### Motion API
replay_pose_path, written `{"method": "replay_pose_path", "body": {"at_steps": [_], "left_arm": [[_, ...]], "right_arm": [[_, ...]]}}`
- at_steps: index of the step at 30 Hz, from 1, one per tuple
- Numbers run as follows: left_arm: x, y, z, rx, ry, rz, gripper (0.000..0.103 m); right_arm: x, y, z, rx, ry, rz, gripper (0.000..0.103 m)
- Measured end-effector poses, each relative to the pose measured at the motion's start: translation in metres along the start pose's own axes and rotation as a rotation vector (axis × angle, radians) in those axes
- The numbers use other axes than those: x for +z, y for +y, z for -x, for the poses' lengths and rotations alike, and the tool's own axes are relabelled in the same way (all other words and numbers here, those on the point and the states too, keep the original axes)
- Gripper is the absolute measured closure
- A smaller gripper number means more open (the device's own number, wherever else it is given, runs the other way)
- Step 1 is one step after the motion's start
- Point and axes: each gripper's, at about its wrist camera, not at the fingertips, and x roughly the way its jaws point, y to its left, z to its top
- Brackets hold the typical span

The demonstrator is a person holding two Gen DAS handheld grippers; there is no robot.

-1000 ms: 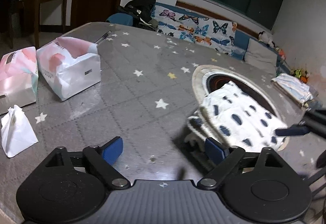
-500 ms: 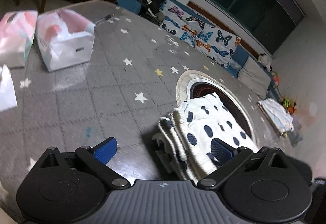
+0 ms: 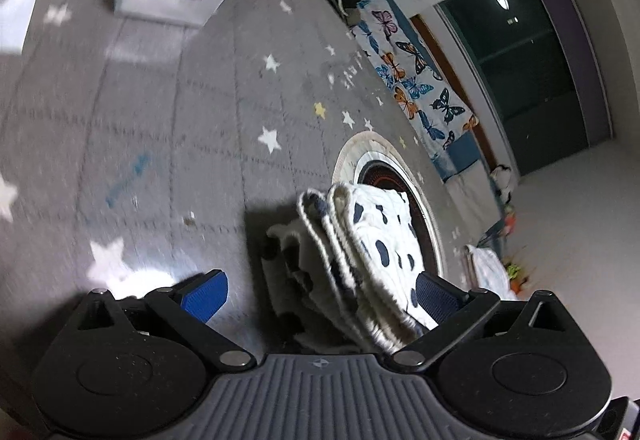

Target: Fold clothes

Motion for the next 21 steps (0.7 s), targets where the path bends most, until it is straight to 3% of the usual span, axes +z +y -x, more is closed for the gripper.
{"method": "replay_pose_path", "body": {"at_steps": [8,18,21], "left_arm": [[-0.008,0.006,-0.013,-0.088,0.025,0.169,0.001],[-0.005,0.005,-0.029,-0.135,0.003,0.254,0.002],[-0.006,0.009,-0.032,-0.156,-0.012,0.277,0.009]], "right_arm": [[-0.001,-0.011,0.006,-0.016,-0.032,-0.051,0.078],[-0.006,-0.015,0.015,-0.019,-0.052,-0.085,0.079],[-0.007,-0.013,0.015,-0.009,-0.053,-0.088,0.079]]}}
